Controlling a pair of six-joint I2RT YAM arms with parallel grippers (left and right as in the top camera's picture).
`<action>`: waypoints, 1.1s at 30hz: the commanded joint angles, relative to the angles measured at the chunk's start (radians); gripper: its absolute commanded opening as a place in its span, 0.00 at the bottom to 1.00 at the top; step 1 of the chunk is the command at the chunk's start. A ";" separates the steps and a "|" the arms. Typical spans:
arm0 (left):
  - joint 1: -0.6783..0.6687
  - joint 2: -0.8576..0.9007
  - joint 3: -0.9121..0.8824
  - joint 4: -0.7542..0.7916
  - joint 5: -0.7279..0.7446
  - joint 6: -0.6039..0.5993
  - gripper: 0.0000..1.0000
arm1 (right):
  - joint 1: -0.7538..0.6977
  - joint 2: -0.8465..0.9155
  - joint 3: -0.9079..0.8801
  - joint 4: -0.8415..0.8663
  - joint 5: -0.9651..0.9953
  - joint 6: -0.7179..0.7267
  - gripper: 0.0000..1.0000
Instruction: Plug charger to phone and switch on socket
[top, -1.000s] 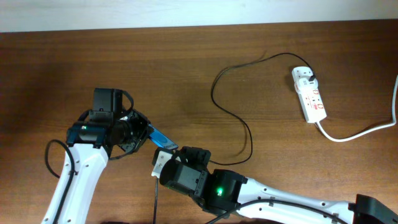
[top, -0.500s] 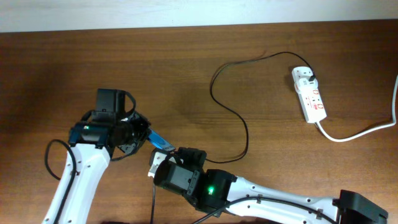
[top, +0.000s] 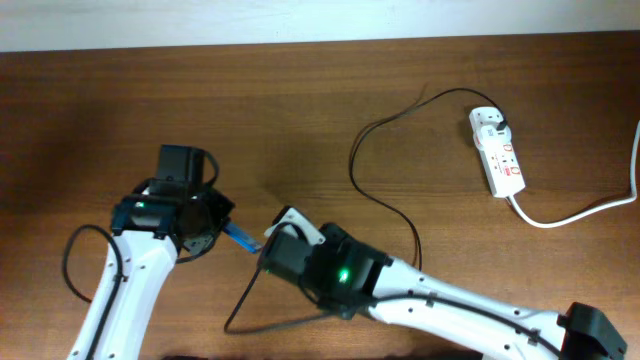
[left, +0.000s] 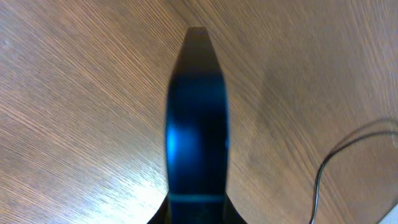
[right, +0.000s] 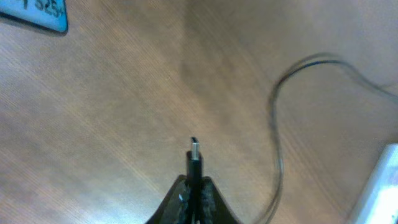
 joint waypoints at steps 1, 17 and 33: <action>0.086 -0.005 0.004 -0.035 -0.029 0.020 0.00 | -0.116 -0.006 -0.085 0.021 -0.177 0.068 0.28; 0.137 0.014 0.004 0.382 0.727 0.513 0.00 | -0.603 -0.006 -0.086 0.011 -1.266 0.041 0.98; 0.278 0.238 0.004 0.533 1.064 0.582 0.00 | -0.457 0.353 -0.343 0.509 -1.124 -0.089 0.69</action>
